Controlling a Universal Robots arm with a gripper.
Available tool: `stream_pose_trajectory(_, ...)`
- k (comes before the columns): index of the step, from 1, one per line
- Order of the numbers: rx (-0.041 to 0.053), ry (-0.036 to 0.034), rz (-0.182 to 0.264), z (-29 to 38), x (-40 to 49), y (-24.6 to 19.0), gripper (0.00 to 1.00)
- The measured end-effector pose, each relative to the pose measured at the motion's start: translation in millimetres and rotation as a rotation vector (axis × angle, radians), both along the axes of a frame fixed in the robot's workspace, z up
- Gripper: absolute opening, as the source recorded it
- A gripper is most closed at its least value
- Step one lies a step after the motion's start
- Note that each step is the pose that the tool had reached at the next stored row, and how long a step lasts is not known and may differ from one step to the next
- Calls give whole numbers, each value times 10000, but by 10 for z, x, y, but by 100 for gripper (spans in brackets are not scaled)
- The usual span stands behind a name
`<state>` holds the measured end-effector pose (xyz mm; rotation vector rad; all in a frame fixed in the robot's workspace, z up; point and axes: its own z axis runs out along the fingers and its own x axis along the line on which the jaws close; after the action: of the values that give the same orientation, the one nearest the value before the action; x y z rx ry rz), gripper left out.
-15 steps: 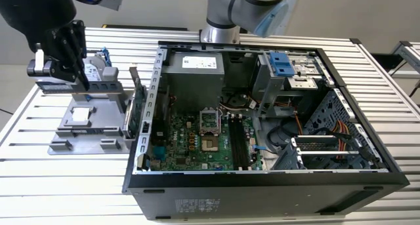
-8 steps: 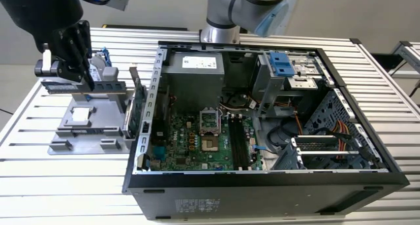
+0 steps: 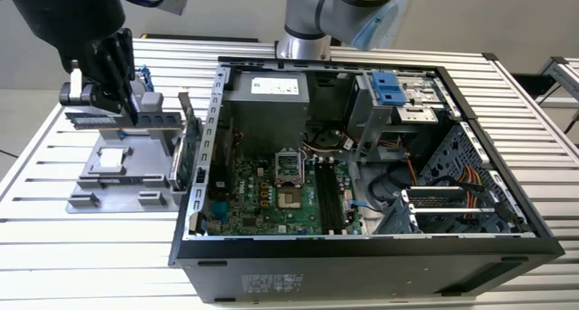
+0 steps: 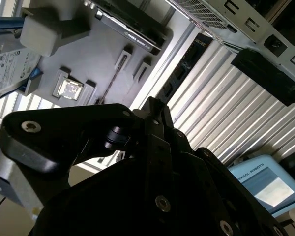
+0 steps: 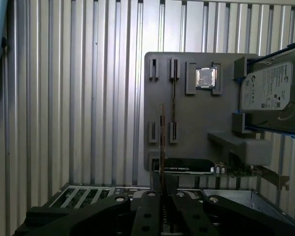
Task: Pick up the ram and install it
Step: 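Pick up the ram and move it above insertion slot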
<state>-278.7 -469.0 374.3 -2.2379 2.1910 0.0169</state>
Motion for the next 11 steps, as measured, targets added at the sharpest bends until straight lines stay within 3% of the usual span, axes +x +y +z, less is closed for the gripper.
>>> stream_pose_trajectory(11, 1, 0, 0, 0, 129, 0, 0)
